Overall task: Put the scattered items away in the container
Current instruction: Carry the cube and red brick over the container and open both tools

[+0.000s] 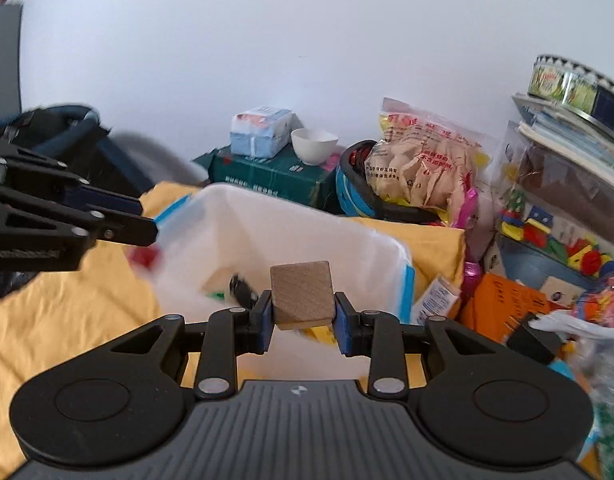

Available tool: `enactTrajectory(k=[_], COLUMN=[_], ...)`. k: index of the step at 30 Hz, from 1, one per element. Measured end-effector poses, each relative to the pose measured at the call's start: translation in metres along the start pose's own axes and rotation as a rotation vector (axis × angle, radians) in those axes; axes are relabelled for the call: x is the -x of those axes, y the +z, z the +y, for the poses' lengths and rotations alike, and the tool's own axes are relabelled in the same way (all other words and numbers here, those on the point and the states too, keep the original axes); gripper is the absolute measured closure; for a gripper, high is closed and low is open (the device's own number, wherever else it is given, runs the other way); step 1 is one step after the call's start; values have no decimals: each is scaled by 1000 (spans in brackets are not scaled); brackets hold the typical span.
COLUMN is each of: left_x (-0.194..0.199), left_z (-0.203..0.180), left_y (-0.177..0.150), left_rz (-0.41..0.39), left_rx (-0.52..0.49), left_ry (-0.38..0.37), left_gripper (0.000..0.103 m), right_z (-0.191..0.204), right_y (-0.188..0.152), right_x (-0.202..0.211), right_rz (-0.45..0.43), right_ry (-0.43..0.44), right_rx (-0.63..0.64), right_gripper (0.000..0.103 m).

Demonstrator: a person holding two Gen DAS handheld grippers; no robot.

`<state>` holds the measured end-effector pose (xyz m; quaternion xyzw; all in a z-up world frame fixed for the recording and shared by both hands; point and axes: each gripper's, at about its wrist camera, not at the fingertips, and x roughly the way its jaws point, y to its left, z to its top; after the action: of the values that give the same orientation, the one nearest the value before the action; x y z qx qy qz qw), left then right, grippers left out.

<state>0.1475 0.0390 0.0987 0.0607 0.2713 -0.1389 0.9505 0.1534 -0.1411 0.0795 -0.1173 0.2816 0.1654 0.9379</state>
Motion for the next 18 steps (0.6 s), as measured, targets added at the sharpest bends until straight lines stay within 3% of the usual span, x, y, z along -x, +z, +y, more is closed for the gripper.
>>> enactTrajectory(k=[5, 7, 9, 10, 11, 13, 16, 18], left_x=[-57, -68, -64, -56, -46, -29, -24, -37], left_z=[17, 22, 26, 26, 25, 17, -6, -18], left_y=[8, 5, 0, -3, -9, -25, -61, -84], left_rz=[39, 74, 99, 104, 100, 113, 192, 269], left_rx=[-3, 11, 51, 73, 85, 62, -58, -87], left_ry=[38, 37, -2, -33, -81, -150, -173, -167], left_gripper=[78, 76, 74, 73, 68, 43, 43, 52], right_z=[-6, -9, -14, -16, -17, -20, -27, -32], right_y=[5, 2, -3, -4, -5, -7, -13, -18], right_x=[-47, -66, -65, -62, -59, -49, -33, -27], right_rz=[43, 104, 101, 91, 85, 60, 28, 19], right_ry=[-18, -24, -15, -10, -14, -25, -20, -9], right_rx=[-34, -51, -75, -84, -85, -90, -139, -186], right_gripper=[68, 67, 65, 58, 56, 54, 53, 53])
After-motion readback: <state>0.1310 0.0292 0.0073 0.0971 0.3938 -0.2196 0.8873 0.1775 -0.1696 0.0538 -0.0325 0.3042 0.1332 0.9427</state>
